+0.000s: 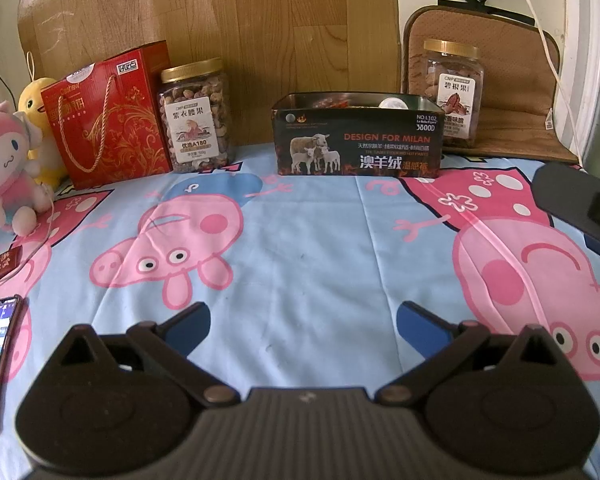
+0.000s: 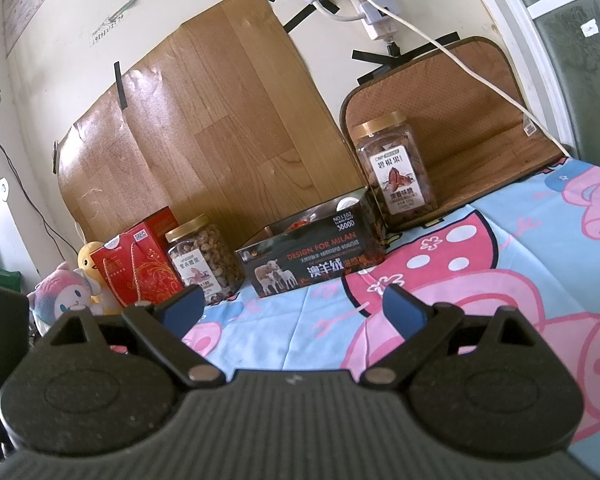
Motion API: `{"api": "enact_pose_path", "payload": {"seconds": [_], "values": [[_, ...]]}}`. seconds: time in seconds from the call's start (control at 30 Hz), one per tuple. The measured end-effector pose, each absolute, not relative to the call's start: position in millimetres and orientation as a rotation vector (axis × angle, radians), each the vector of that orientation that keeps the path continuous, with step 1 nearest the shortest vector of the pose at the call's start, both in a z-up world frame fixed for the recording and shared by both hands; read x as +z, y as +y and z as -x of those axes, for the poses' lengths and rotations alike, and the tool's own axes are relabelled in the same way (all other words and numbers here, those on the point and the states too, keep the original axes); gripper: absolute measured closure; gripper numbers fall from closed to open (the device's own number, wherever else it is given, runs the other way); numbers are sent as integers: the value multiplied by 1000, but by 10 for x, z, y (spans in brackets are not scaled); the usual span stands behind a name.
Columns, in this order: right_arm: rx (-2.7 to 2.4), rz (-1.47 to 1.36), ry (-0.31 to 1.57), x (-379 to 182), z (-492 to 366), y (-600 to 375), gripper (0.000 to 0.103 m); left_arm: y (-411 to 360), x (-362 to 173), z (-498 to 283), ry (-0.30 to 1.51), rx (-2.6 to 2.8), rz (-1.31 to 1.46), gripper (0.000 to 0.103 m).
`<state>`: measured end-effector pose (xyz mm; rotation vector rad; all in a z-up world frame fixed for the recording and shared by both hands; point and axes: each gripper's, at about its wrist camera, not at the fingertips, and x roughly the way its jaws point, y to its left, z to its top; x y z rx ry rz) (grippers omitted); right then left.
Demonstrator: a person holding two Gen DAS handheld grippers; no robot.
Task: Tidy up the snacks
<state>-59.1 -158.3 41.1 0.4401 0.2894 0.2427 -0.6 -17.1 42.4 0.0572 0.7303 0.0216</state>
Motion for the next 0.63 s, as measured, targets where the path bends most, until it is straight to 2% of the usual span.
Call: {"api": "enact_pose_path", "payload": {"seconds": [0.63], "values": [[242,-439,290,410,586,-1586,5,-130,467,14,725,-37,-21,0]]}}
